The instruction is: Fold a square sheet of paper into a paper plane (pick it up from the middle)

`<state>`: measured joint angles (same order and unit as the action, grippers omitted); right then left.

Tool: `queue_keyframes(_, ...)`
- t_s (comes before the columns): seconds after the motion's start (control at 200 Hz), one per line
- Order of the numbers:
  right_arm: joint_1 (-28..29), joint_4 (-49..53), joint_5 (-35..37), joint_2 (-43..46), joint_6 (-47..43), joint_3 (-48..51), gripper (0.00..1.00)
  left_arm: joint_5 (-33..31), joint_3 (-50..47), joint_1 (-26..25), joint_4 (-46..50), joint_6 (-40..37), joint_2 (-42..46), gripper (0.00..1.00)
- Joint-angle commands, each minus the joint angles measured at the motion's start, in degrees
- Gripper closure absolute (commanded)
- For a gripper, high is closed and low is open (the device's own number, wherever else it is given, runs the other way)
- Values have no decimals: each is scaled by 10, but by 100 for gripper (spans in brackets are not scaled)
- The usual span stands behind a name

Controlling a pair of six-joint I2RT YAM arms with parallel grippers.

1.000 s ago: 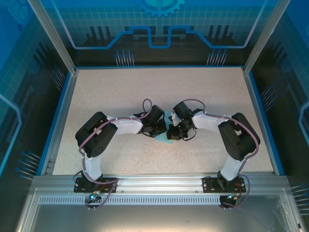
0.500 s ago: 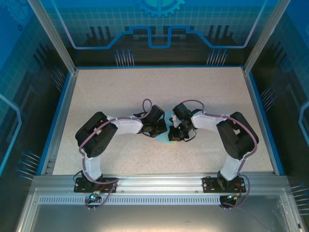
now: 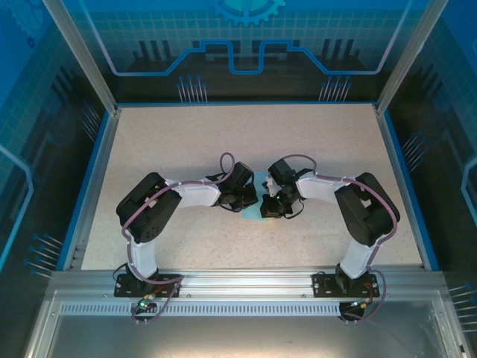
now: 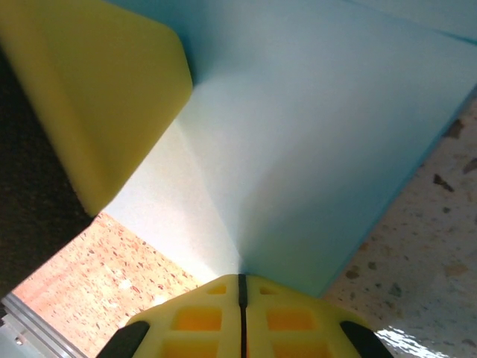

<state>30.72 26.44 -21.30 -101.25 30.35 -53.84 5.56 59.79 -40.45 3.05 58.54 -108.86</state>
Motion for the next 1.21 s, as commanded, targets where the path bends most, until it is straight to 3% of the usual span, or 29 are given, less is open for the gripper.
queue_keyframes(0.0, -18, 22, -22, 2, -9, 31, 93, -7, -26, 7, 54, -3, -23, 99)
queue_keyframes(0.26, -48, 23, -59, 24, -21, 83, 93, -6, -26, 8, 56, -6, -25, 99)
queue_keyframes(0.59, -58, 26, -89, 77, -30, 53, 92, -1, -18, 8, 58, -10, -25, 99)
queue_keyframes(0.925, -34, -10, -78, -16, -14, -44, 92, 3, -14, 8, 56, -10, -24, 99)
queue_keyframes(1.2, -33, -2, -59, -53, -22, -44, 92, 2, -20, 8, 54, -4, -14, 99)
